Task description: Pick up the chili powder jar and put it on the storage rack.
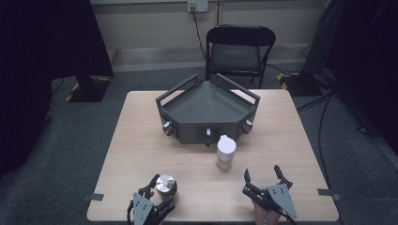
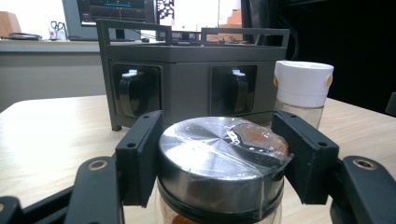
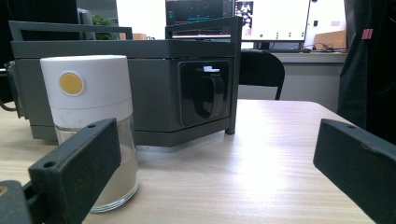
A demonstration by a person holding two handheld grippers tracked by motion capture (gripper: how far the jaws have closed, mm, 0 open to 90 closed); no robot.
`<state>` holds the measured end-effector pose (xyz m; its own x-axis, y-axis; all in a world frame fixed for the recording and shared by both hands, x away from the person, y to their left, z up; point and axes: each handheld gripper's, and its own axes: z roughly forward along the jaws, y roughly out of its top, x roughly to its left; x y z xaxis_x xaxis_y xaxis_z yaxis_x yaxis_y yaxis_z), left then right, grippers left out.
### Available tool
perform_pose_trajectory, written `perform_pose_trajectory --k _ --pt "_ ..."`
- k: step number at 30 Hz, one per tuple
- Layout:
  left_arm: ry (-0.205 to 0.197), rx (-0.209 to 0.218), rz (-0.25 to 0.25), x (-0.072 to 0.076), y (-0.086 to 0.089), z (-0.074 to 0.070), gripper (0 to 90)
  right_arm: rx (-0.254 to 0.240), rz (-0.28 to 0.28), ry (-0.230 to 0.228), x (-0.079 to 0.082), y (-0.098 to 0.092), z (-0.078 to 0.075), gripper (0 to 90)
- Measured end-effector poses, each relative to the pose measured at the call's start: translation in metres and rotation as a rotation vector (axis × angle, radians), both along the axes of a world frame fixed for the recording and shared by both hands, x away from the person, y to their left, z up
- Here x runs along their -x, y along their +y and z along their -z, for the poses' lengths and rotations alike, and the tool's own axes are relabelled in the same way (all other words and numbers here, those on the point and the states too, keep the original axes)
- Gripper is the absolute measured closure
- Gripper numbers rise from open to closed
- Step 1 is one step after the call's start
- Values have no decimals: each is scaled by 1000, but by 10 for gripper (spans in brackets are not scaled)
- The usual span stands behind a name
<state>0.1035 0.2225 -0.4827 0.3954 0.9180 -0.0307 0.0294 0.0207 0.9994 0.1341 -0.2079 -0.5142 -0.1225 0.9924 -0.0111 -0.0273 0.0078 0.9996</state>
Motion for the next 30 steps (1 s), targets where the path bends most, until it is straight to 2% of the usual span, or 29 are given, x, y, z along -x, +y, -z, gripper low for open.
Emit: perform_pose_trajectory --k 9,15,20,30 --pt "-27 11 7 -8 1 -10 362 0 0 0 0 0 0 0" --pt "-21 26 36 -17 4 -20 362 0 0 0 0 0 0 0" --pt "-20 2 50 -25 5 -27 361 0 0 0 0 0 0 0" --pt "-14 26 84 -39 8 -40 362 0 0 0 0 0 0 0"
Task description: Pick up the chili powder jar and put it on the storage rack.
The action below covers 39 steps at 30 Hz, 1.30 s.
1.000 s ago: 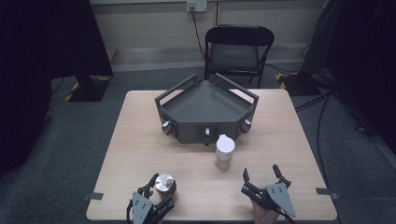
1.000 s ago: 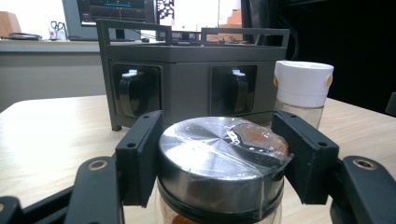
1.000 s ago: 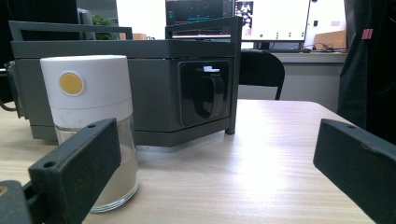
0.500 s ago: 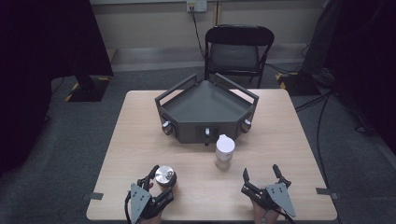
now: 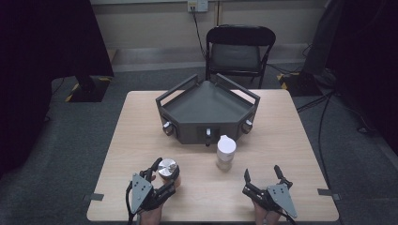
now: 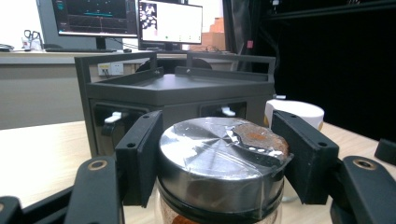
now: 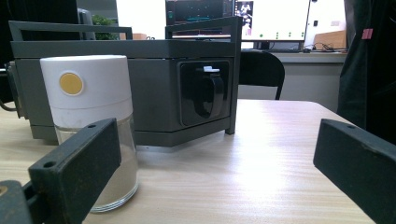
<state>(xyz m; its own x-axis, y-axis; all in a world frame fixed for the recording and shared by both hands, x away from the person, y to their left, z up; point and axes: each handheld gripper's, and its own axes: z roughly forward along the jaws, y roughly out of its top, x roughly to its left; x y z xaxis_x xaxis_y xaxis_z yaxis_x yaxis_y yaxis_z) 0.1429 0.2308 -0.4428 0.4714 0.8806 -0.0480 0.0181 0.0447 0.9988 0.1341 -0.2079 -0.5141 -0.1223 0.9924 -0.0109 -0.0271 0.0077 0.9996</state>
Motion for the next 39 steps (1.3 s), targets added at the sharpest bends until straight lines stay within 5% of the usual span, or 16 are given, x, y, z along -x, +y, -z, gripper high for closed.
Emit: perform_pose_trajectory --k 18,21,39 --pt "-50 -22 37 -39 -11 -37 361 0 -2 0 0 0 0 0" --pt "-45 4 23 -44 -15 -40 362 0 -2 0 0 0 0 0" --pt "-19 7 -29 -77 -33 -67 362 1 -8 0 0 -1 0 0"
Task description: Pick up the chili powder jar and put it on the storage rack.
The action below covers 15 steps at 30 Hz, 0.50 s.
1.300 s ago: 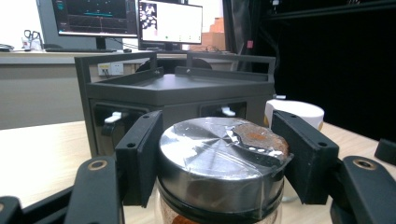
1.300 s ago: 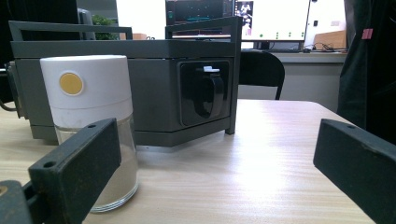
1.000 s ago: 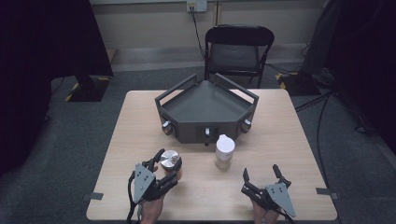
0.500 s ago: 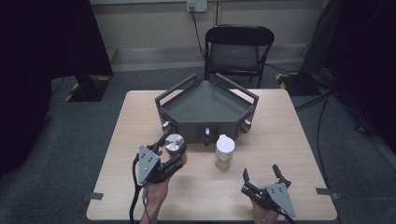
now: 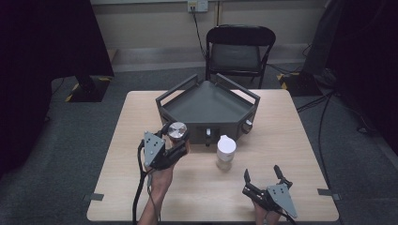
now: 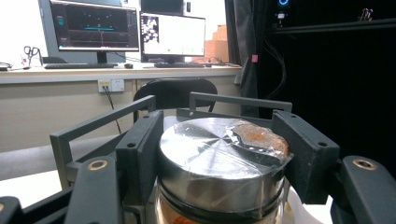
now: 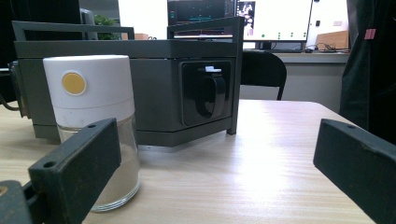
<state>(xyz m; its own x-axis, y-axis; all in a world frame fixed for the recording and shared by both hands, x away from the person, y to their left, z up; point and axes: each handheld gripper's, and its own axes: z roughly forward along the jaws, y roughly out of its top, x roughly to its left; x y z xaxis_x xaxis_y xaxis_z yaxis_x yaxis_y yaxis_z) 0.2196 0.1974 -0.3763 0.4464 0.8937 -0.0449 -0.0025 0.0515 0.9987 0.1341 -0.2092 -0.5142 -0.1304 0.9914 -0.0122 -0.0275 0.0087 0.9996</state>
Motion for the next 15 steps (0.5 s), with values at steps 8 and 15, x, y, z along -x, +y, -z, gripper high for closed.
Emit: perform_pose_trajectory --k 8,15 --pt "-2 4 -34 -16 -8 -10 362 0 -2 0 0 0 0 0" --pt "-20 0 -52 -31 -15 -24 362 0 -6 -1 0 -1 0 0"
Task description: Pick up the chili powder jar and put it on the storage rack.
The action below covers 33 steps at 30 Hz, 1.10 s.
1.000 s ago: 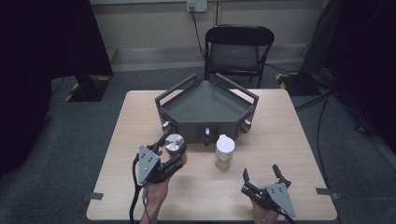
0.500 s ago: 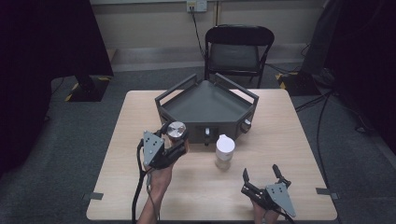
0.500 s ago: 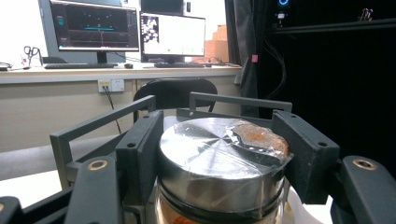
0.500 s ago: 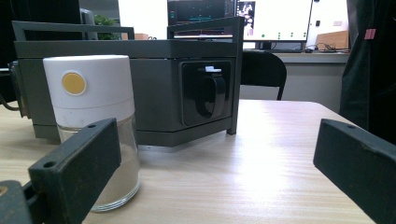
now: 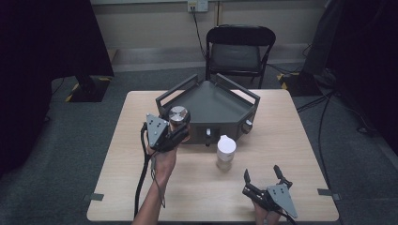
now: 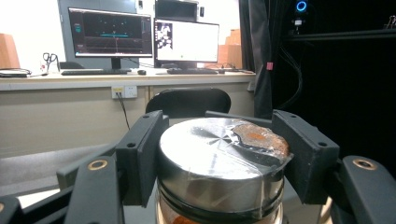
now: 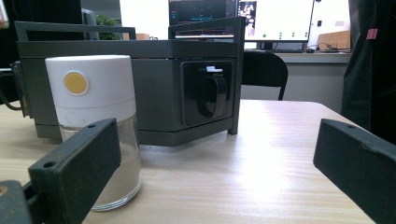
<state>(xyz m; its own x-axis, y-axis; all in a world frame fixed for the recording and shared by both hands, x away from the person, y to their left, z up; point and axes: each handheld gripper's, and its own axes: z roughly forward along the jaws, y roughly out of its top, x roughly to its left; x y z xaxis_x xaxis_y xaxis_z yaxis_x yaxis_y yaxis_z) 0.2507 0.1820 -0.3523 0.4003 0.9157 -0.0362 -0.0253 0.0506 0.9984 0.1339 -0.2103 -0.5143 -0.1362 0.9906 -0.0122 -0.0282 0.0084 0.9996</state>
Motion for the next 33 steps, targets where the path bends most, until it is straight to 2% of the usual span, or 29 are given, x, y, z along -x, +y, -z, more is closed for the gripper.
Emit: perform_pose_trajectory --k 2,5,9,12,18,19,21,25,29,33 --pt "2 -10 -8 -6 -3 -5 362 0 -1 0 0 0 0 0" --pt "19 9 1 -17 -3 -11 362 0 -2 0 0 0 0 0" --pt "1 -40 -30 -28 -12 -13 362 0 -2 0 0 0 0 0" --pt "-4 -9 -33 -39 -13 -11 362 0 -2 0 0 0 0 0" --pt "9 -25 -51 -55 -21 -8 362 0 -4 1 0 -1 0 0" --pt "7 -16 -51 -58 -21 -6 362 0 -4 1 0 -1 0 0" --pt "-10 -36 -74 -62 -27 -1 362 0 -5 0 0 -1 0 0" --pt "-8 -26 -79 -71 -29 2 362 0 -5 0 0 -1 0 0" --pt "10 -44 -75 -79 -32 2 362 0 -6 0 0 -1 0 0" --pt "51 -23 -75 -87 -33 4 362 0 -4 1 0 -1 0 0"
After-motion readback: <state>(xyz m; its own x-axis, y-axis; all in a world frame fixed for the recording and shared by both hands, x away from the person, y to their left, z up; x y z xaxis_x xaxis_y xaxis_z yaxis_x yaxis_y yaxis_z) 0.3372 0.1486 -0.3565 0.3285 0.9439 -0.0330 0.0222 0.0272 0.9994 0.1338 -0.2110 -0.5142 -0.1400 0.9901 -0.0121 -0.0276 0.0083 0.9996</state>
